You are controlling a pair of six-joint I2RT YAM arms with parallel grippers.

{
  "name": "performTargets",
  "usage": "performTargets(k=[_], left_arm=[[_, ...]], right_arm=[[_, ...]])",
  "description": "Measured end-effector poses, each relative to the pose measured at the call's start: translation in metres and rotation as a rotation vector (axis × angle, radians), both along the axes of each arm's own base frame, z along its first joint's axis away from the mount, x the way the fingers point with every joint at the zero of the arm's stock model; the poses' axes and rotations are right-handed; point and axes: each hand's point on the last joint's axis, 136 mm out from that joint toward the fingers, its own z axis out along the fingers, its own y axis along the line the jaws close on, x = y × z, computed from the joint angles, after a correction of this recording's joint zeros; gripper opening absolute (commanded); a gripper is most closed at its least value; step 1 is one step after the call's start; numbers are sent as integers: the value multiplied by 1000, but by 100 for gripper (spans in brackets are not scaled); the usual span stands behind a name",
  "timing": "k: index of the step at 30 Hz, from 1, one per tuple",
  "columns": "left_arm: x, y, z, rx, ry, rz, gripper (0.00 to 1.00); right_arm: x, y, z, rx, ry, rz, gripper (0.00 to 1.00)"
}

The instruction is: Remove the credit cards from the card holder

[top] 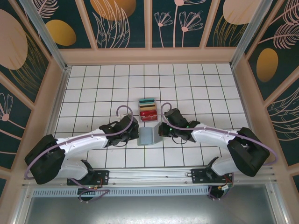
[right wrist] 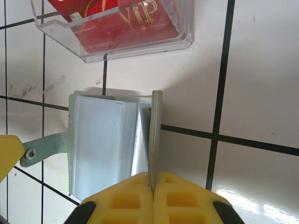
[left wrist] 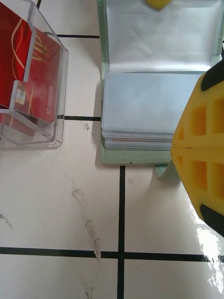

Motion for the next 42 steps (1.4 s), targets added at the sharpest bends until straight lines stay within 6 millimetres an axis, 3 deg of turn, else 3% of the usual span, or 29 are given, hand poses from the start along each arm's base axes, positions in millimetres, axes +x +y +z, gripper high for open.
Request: performTargets(k=[2, 5, 7, 10, 12, 15, 21, 28, 33, 42], left_arm=[[0, 0, -1, 5, -1, -6, 28], [0, 0, 0, 9, -6, -14, 44], [0, 1, 2, 5, -10, -14, 62], [-1, 3, 12, -12, -27, -5, 78], [-1, 6, 19, -16, -41, 1, 84], [-1, 12, 28, -13, -61, 17, 89], [3, 15, 49, -43, -108, 40, 85], [2, -16, 67, -230, -100, 5, 68], [-1, -33, 48, -274, -36, -25, 61], [-10, -38, 9, -241, 59, -54, 57]], right_arm=[[0, 1, 2, 10, 0, -3, 12], [0, 2, 3, 21, 1, -3, 29], [-1, 2, 3, 22, 4, -4, 31], [-1, 2, 3, 21, 5, -4, 31], [-2, 1, 4, 19, 5, -4, 31], [-3, 0, 5, 19, 4, -2, 23], [-4, -1, 7, 21, -1, 0, 0], [-8, -6, -3, 23, 22, -23, 0], [-10, -8, -7, 28, 38, -44, 0], [-9, -8, -6, 33, 39, -57, 0]])
